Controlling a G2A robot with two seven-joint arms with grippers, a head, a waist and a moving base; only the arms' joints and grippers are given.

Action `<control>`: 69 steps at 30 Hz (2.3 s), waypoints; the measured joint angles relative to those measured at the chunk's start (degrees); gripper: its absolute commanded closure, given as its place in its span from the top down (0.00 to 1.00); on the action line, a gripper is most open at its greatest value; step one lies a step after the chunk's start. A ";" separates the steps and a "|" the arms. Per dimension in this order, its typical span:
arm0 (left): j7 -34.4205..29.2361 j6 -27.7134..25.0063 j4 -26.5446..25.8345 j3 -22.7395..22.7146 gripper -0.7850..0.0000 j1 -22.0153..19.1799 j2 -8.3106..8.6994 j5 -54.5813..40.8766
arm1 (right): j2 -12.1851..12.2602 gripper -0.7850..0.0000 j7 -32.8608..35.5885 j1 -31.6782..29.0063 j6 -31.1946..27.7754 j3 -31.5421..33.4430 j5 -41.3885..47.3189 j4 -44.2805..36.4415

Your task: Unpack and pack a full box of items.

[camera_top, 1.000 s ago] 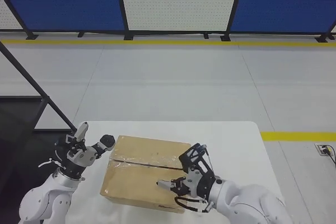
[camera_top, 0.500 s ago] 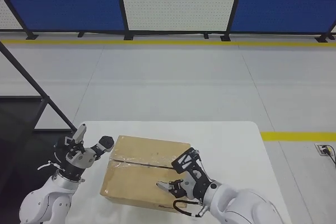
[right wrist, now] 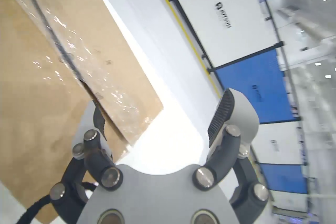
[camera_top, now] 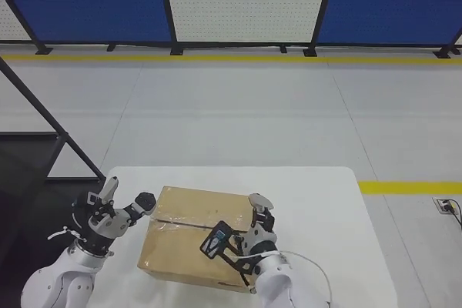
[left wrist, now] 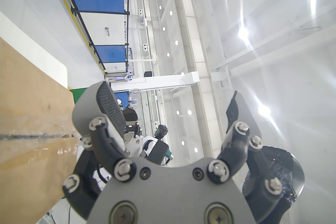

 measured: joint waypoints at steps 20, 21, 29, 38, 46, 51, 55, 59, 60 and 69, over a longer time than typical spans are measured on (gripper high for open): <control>1.21 -1.00 -1.42 -0.99 1.00 1.38 0.16 1.35 | -0.15 1.00 -6.69 -4.94 -8.03 0.54 -11.93 0.71; 1.25 -1.09 -1.46 -1.10 1.00 1.45 0.17 1.24 | -0.11 1.00 -7.41 -5.56 -7.95 0.65 -13.47 0.73; 0.69 -1.74 -1.59 -1.73 1.00 2.08 0.26 0.74 | -0.85 1.00 -11.18 -8.76 -6.69 1.39 -22.19 2.99; 0.14 -2.00 -1.39 -1.84 1.00 2.32 0.34 0.52 | -2.91 1.00 -12.99 -9.56 -3.98 1.82 -26.59 6.31; -0.32 -2.39 -0.93 -1.70 1.00 2.03 0.39 0.24 | -4.72 1.00 -12.78 -9.41 -6.89 2.50 -28.13 8.46; -0.48 -2.81 -0.53 -1.75 1.00 1.86 0.42 0.08 | -5.97 1.00 -11.99 -9.10 -8.74 2.86 -28.91 9.43; -0.66 -2.96 -0.29 -1.89 1.00 1.75 0.46 -0.14 | -6.93 1.00 -11.28 -8.79 -9.78 2.99 -30.06 10.50; -0.82 -3.16 0.05 -2.18 1.00 1.71 0.50 -0.44 | -8.07 1.00 -10.20 -8.23 -11.46 2.76 -31.36 12.22; -0.82 -3.18 0.13 -2.23 1.00 1.71 0.52 -0.44 | -8.32 1.00 -10.12 -8.12 -11.76 2.67 -31.51 12.51; -0.82 -3.16 0.38 -2.58 1.00 1.65 0.61 -0.56 | -10.27 0.40 -10.31 -8.33 -13.66 2.55 -34.13 14.14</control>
